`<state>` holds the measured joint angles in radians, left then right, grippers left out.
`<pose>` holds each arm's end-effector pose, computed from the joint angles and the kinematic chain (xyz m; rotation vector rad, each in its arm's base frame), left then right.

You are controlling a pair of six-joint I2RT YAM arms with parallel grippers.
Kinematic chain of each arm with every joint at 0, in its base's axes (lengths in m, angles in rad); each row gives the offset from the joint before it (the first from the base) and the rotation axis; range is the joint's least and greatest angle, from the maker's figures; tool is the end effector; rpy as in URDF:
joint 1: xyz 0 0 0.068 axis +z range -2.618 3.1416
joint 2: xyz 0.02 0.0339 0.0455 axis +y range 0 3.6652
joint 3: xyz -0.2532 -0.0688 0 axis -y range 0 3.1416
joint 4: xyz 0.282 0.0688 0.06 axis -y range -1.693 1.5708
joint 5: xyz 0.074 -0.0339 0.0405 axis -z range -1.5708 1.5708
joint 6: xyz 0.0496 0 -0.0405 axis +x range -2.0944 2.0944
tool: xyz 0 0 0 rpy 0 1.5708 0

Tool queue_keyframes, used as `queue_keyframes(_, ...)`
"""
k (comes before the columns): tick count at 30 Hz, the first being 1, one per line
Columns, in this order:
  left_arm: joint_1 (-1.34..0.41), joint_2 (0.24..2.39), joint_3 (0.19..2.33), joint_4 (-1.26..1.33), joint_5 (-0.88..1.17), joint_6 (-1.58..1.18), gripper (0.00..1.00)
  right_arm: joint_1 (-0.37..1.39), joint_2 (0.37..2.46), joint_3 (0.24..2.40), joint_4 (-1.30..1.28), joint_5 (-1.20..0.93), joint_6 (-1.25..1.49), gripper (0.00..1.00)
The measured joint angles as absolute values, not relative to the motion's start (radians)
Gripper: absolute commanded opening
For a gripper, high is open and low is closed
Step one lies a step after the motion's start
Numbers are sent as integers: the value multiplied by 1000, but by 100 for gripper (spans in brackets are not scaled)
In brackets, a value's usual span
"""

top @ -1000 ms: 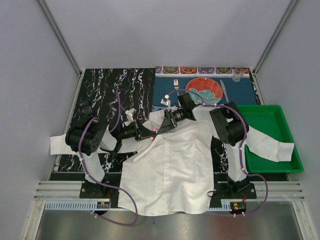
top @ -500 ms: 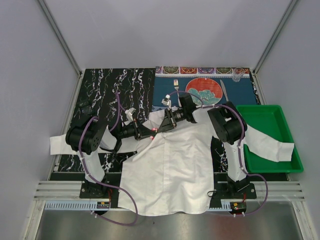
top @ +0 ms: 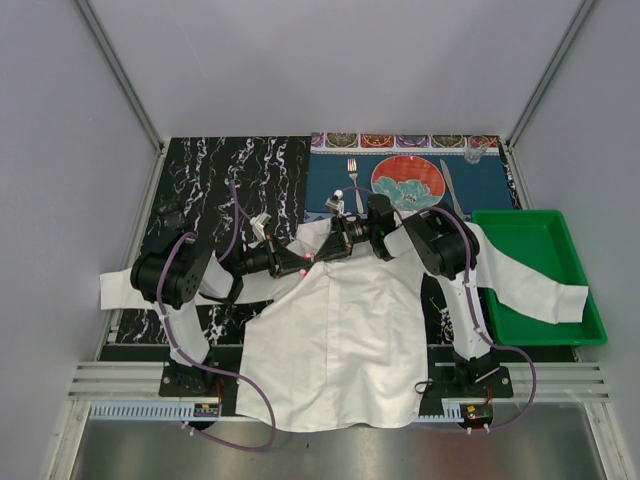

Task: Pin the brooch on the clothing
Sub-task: Pin the brooch to the clothes.

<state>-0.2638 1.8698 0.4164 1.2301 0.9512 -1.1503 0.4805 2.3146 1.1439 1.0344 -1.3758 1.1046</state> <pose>0.2670 -0.1139 0.0597 -0.1122 2.1091 -1.7779 0.3671 0.2462 0.0521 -0.6794 2.1221 2.1697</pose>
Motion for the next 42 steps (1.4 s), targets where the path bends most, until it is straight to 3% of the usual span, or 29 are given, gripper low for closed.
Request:
queue_keyframes(5,-264,1870,420,1251,962,-1159,3,477,2328,1135,1154,-1383,1206,0)
queue_keyframes(9,-265,1869,420,1255,972,-1160,34,476,2328,1118,1189,-1380,1237,0)
queue_keyframes(13,-265,1869,419,1253,957,-1140,50,478,2326,1108,1198,-1383,1272,0)
queue_keyframes(23,-226,1831,393,1252,937,-1092,65,488,2300,1108,1207,-1379,1292,0)
queue_keyframes(26,-201,1811,380,1251,934,-1077,76,488,2290,1105,1194,-1378,1283,0)
queue_keyframes(32,-150,1728,368,1250,939,-1015,83,488,2239,1092,1039,-1371,1164,0)
queue_keyframes(35,-85,1614,372,1138,950,-864,84,488,2185,1092,884,-1361,1034,0)
queue_keyframes(37,-42,1493,402,926,944,-689,99,488,2148,1092,788,-1351,949,0)
queue_keyframes(42,-9,1243,582,438,871,-247,99,486,2099,1093,616,-1327,786,0)
